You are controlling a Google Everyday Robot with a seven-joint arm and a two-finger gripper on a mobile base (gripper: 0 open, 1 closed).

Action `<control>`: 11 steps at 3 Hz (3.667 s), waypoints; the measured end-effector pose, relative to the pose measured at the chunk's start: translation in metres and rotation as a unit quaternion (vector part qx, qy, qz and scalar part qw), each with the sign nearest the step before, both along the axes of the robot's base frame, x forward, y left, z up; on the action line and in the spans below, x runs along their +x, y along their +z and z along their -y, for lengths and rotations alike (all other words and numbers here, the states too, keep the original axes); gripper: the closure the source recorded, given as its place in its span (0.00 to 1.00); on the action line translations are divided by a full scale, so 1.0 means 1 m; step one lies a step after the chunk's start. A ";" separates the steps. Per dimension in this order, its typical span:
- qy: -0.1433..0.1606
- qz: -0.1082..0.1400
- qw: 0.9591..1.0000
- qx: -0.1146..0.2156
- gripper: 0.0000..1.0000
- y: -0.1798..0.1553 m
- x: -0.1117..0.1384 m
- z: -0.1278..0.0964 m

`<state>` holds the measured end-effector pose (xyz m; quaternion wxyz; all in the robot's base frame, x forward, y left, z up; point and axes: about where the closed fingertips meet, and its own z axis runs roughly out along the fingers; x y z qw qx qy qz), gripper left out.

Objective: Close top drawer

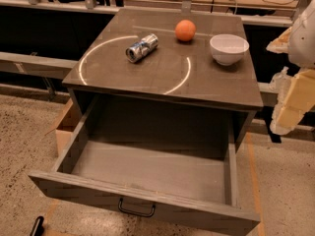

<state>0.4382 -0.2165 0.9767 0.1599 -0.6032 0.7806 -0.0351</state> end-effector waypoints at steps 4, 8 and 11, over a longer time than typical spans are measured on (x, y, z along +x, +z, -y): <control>0.040 -0.015 0.999 0.027 0.61 -0.058 -0.012 -0.027; 0.068 -0.147 0.986 0.045 1.00 -0.194 -0.112 -0.064; 0.075 -0.162 0.982 0.054 1.00 -0.229 -0.128 -0.096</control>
Offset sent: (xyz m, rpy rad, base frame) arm 0.0000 0.0000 0.0000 0.0000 0.0000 0.0000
